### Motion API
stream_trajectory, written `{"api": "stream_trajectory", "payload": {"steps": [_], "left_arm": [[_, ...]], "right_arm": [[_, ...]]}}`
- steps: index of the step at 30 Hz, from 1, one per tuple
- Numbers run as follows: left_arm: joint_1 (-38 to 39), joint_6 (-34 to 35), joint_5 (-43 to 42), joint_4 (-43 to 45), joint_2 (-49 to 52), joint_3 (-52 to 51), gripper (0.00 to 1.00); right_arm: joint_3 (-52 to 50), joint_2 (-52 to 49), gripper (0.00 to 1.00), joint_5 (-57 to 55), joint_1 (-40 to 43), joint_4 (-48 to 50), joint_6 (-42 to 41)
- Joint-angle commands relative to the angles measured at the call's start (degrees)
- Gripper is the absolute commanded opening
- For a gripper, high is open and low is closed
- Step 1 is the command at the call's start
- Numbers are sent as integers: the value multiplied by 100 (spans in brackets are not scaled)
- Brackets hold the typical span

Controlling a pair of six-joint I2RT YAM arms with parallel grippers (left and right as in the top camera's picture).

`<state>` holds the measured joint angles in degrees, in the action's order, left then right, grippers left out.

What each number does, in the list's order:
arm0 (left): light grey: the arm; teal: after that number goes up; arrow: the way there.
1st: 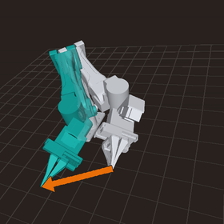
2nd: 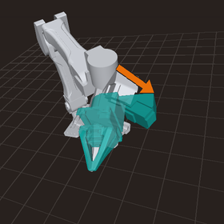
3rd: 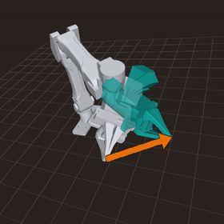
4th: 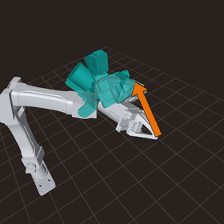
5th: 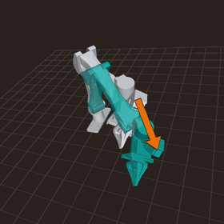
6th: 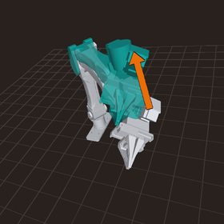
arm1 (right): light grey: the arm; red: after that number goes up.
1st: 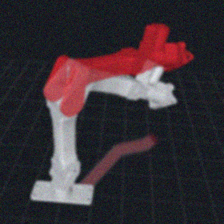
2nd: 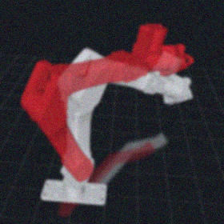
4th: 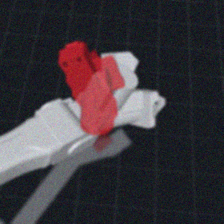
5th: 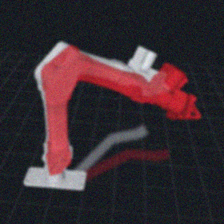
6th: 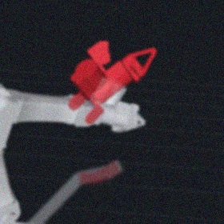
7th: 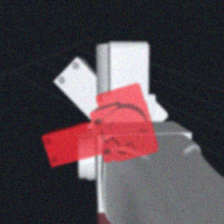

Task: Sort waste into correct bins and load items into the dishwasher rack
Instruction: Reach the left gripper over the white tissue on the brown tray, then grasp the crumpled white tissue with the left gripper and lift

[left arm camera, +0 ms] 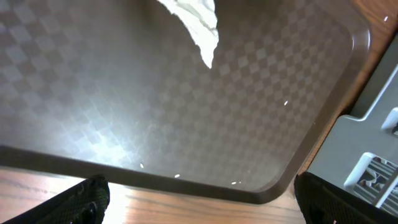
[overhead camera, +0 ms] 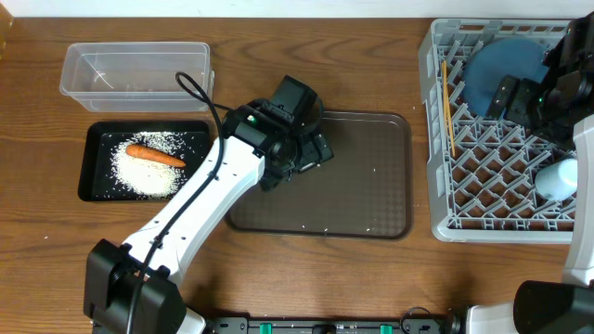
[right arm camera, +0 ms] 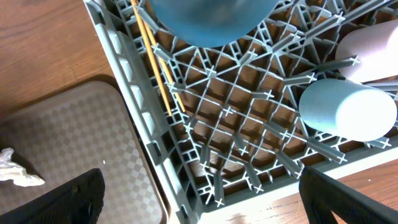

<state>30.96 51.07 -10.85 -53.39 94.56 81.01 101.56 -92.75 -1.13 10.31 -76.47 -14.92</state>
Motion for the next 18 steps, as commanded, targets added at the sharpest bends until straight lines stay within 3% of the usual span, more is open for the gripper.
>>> {"api": "stream_trajectory", "payload": {"steps": [1,8,18], "left_arm": [[15,-282,518,13,79,177,98],[28,138,1274,122,365,173,98],[61,509,1307,1394,1272,173,98]], "right_arm": [[-17,4,99,-35,17,0,-92],[-17,4,99,-35,17,-2,-92],[-17,4,99,-37,17,0,-92]]}}
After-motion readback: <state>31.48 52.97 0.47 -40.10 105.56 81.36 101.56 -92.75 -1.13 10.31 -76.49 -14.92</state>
